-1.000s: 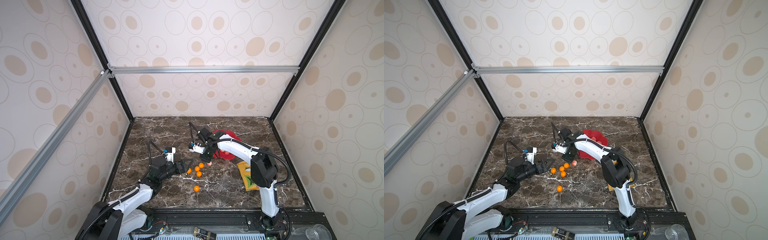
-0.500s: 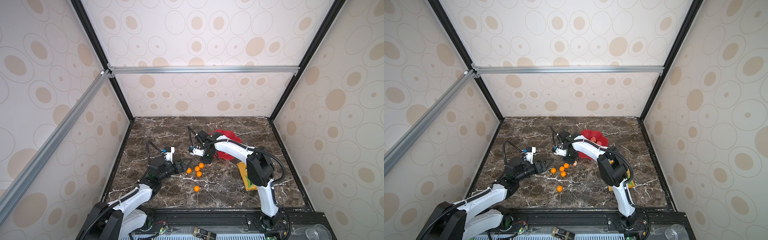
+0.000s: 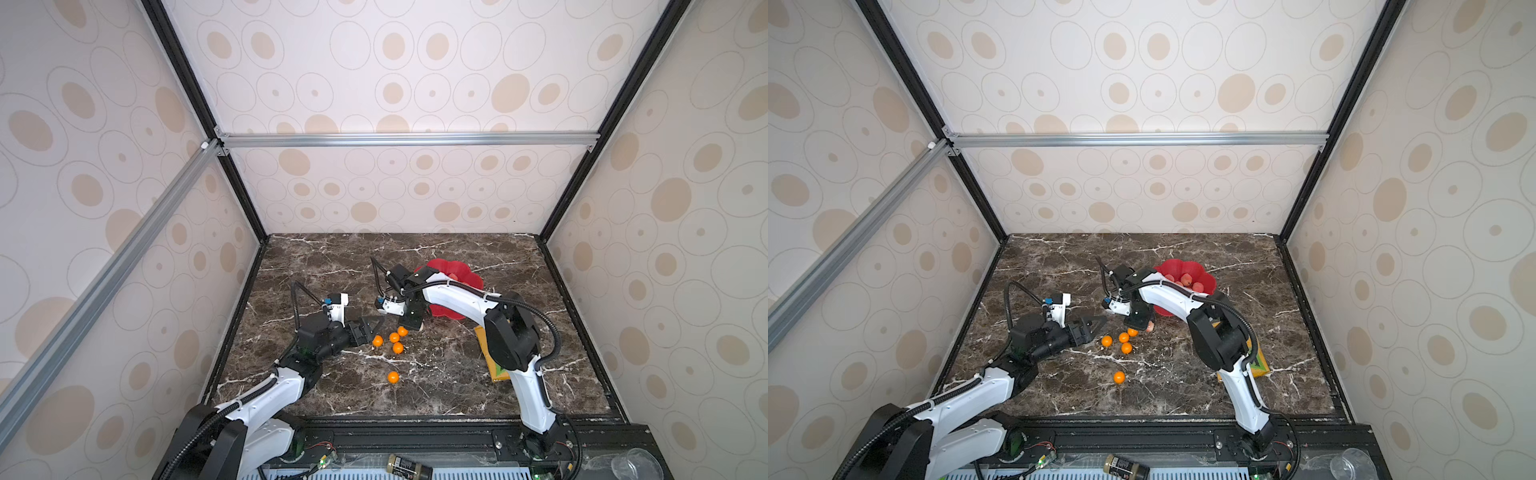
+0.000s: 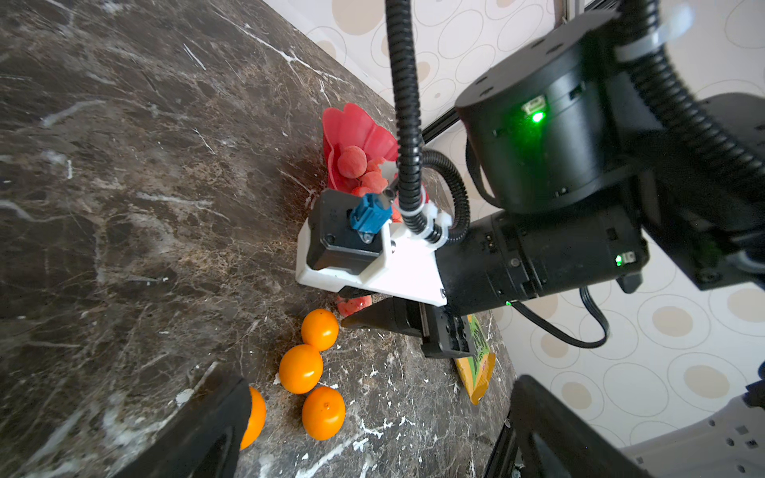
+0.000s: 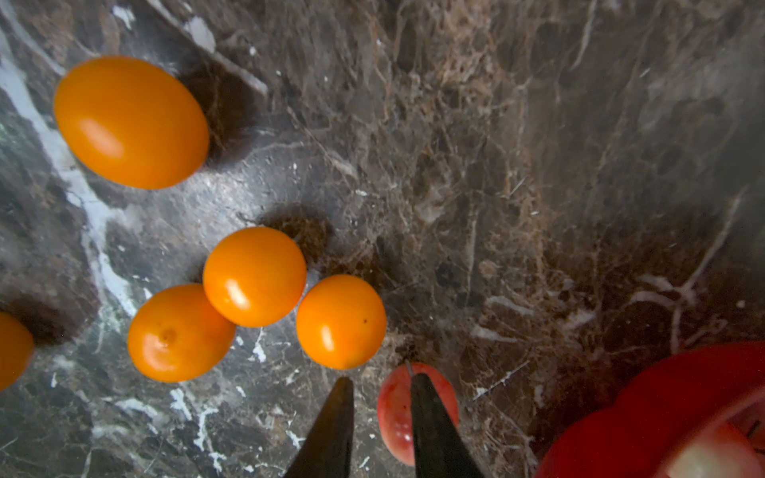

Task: Arrange fruit in a fruit bowl
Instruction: Pick up the fruit from the center of the table.

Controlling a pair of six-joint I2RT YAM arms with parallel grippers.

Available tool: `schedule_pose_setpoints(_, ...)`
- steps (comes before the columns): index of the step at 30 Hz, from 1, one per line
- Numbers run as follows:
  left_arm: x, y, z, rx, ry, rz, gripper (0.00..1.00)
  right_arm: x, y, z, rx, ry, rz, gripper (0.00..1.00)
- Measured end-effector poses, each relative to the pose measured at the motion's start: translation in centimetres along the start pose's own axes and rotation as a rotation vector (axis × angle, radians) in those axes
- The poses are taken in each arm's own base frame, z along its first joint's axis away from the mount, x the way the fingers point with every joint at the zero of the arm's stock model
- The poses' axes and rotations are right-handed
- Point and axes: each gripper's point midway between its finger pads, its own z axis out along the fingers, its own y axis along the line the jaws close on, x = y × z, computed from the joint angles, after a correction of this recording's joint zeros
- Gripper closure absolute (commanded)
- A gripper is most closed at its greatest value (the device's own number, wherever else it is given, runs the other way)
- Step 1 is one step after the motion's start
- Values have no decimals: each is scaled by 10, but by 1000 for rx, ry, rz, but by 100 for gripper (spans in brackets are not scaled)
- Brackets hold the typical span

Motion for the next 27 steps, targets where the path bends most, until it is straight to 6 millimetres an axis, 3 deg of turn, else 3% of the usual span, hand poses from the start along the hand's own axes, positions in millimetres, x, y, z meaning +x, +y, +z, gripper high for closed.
schedule_pose_setpoints(27,0,1,-1,1,-2,-4,1,6,-9,15,40,53,-5,74)
